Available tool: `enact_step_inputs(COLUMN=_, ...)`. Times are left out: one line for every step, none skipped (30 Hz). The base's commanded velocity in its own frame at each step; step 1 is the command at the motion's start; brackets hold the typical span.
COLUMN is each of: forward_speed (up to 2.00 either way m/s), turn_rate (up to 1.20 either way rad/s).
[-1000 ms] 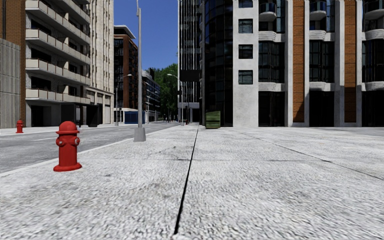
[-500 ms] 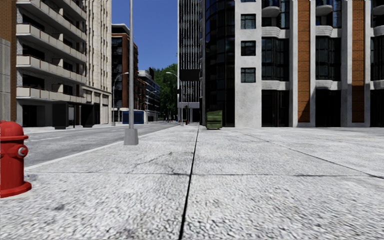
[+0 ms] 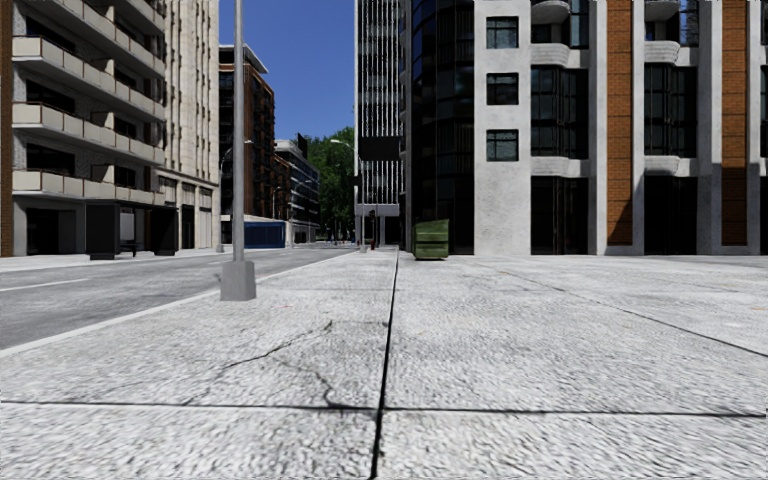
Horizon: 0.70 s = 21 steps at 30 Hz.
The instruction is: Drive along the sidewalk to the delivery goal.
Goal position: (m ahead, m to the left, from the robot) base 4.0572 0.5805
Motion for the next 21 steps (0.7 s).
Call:
enact_step_inputs(forward_speed=1.72, turn_rate=0.0)
enact_step_inputs(forward_speed=1.62, turn_rate=0.13)
enact_step_inputs(forward_speed=1.62, turn_rate=0.13)
enact_step_inputs(forward_speed=1.58, turn_rate=0.41)
enact_step_inputs(forward_speed=1.57, turn_rate=0.53)
enact_step_inputs(forward_speed=1.57, turn_rate=0.56)
enact_step_inputs(forward_speed=1.57, turn_rate=0.54)
enact_step_inputs(forward_speed=1.57, turn_rate=0.54)
enact_step_inputs(forward_speed=1.57, turn_rate=0.35)
enact_step_inputs(forward_speed=1.56, turn_rate=0.1)
enact_step_inputs(forward_speed=1.55, turn_rate=0.0)
enact_step_inputs(forward_speed=1.55, turn_rate=0.0)
enact_step_inputs(forward_speed=1.55, turn_rate=0.0)
enact_step_inputs(forward_speed=1.55, turn_rate=0.0)
enact_step_inputs(forward_speed=1.54, turn_rate=0.0)
enact_step_inputs(forward_speed=1.52, turn_rate=0.0)
enact_step_inputs(forward_speed=1.5, turn_rate=0.0)
enact_step_inputs(forward_speed=1.5, turn_rate=0.0)
enact_step_inputs(forward_speed=1.48, turn_rate=0.0)
enact_step_inputs(forward_speed=1.46, turn_rate=0.0)
enact_step_inputs(forward_speed=1.46, turn_rate=0.0)
